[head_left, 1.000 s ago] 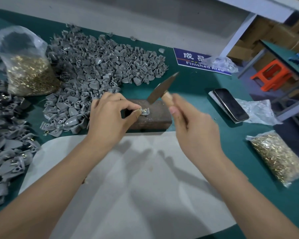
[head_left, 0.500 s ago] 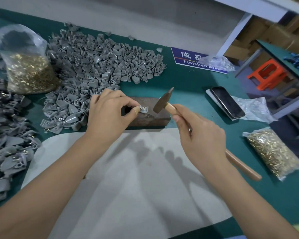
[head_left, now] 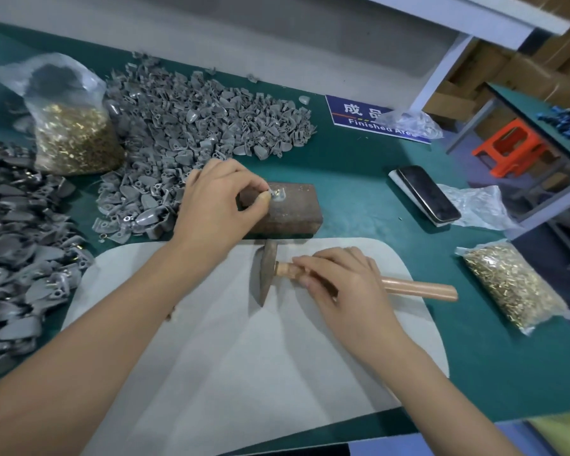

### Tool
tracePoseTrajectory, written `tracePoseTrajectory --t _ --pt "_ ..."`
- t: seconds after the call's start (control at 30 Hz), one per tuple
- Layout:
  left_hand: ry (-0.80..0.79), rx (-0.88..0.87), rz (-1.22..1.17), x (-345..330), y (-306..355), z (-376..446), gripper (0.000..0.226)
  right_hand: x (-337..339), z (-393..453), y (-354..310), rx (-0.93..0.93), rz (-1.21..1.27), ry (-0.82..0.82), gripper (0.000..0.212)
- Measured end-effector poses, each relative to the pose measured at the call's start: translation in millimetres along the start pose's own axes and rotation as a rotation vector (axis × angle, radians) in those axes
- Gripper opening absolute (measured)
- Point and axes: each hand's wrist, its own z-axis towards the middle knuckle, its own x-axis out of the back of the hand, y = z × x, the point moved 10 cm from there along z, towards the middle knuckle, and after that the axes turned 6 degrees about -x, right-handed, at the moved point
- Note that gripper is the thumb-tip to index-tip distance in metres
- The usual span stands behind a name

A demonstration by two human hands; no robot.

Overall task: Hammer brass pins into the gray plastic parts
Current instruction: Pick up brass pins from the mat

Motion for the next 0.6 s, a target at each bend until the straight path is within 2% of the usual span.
tracePoseTrajectory --t 0.13,0.27,0.43,0.6 --pt "0.045 -0.07 0.02 17.0 22.9 3.6 0.004 31.0 29.5 1.8 -0.059 0.327 0.156 0.016" --pt "0.026 -0.125 0.03 37.6 42.2 1.8 0.005 37.5 62.0 -11.8 -0.083 0.572 0.141 0.024" --pt "0.076 -0.107 0.112 81.4 38.3 -4.2 0.007 20.5 94.0 -61.3 0.021 0.628 0.057 0.019" --pt "0.115 0.064 0.192 122.9 -10.0 -47.4 0.008 -32.0 108.9 -116.9 0.083 0.601 -0.104 0.016"
